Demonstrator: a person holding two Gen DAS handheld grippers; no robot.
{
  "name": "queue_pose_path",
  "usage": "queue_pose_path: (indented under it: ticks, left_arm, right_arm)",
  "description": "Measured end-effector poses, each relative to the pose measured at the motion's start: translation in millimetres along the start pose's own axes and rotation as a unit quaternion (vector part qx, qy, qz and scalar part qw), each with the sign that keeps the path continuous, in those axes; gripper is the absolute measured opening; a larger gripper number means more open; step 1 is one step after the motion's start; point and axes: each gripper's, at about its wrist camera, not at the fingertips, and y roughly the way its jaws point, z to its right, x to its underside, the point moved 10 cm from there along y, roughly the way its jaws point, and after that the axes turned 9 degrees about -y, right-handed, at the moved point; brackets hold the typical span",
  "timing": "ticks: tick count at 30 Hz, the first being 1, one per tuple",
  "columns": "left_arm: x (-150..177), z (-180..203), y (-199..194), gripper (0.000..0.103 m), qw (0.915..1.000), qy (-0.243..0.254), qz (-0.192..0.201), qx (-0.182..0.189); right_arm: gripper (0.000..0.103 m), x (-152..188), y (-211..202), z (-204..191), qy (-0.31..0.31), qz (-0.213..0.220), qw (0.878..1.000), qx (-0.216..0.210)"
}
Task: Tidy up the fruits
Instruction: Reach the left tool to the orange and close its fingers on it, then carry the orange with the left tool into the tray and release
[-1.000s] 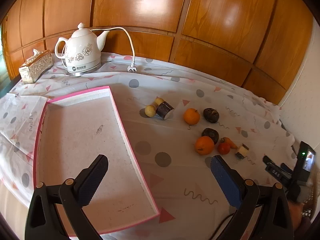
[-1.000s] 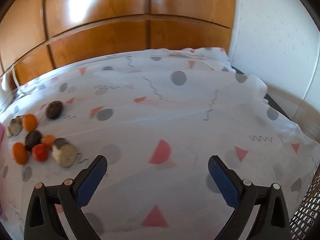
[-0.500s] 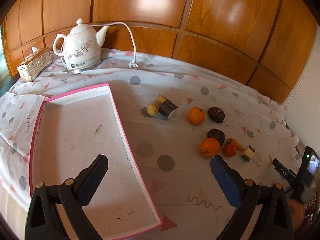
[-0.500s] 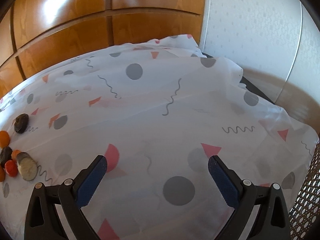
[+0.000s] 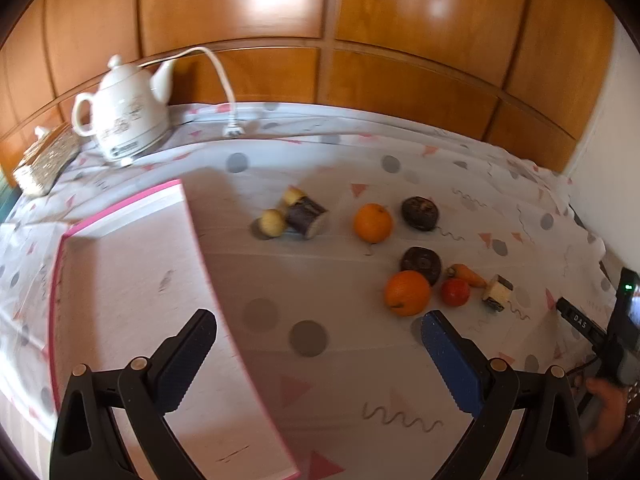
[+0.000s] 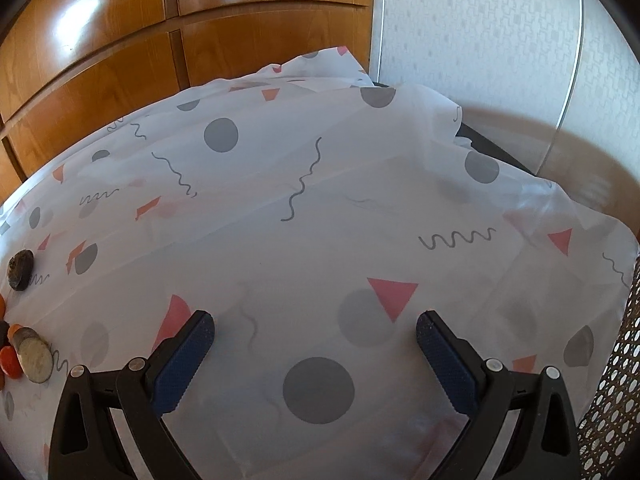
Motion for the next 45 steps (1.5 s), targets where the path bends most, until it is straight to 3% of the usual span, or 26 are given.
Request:
queue_pose_path:
  ticks: [3,5,11,14,16,17,19,25,31,34,37,41,45]
  left_arm:
    - [0,18,11,0.094,0.9995,0.027,-0.01,0.01]
    - [1,29,21,0.081,0.9987,0.042,-0.022,0.019]
    - [11,59,51,0.068,0.995,0.072,-0.06,0.036]
    - [12,64,67,0.068,0.9943,0.075,-0.069,0.03]
    - [14,64,78,0.068,0.9938,0.072,-0.081,0.027]
    - [17,64,84,0.063,0.9931,0.067,-0.091,0.03]
    - [21,65,88,0.042,0.9918,0.054,-0.106,0.047]
    - [24,59,76,0.039,0.9904,0.017,-0.114,0.077]
    - [12,27,40,0.039,0.9919,-0.035,-0.092,0.081]
    - [-2,-6,17,0.039,0.9928,-0.07,-0.061,0.076]
    - [-11,-54,5,0.039,0.9933,-0.102,-0.039,0.037]
    - [-11,-116,5,0.039,0.9861,-0.162,-0.037,-0.011]
    - [-9,-158,9,0.039,0.9833,-0.169,-0.026,-0.061]
  right_arm:
    - [0.103,2,0,1,0.001,0.001,1.0,-0.001]
    - [0.103,2,0,1,0.002,0.001,1.0,-0.001]
    - [0.103,2,1,0,0.003,0.003,1.0,-0.002]
    - [0.103,1,2,0,0.003,0.004,1.0,-0.003]
    - [0.103,1,2,0,0.003,0.004,1.0,-0.003]
    - [0.103,1,2,0,0.003,0.004,1.0,-0.003]
    - [0.103,1,2,-1,0.003,0.004,1.0,-0.003]
    - [0.103,0,2,-2,0.002,0.004,1.0,-0.002]
    - [0.103,0,3,-3,0.0,0.003,1.0,-0.001]
    - [0.103,0,3,-3,0.001,0.004,1.0,-0.001]
    - [0.103,0,3,-3,0.001,0.004,1.0,-0.001]
    - [0.103,0,3,-3,0.001,0.003,1.0,-0.001]
    - [0.103,0,4,-4,-0.001,0.002,1.0,0.001]
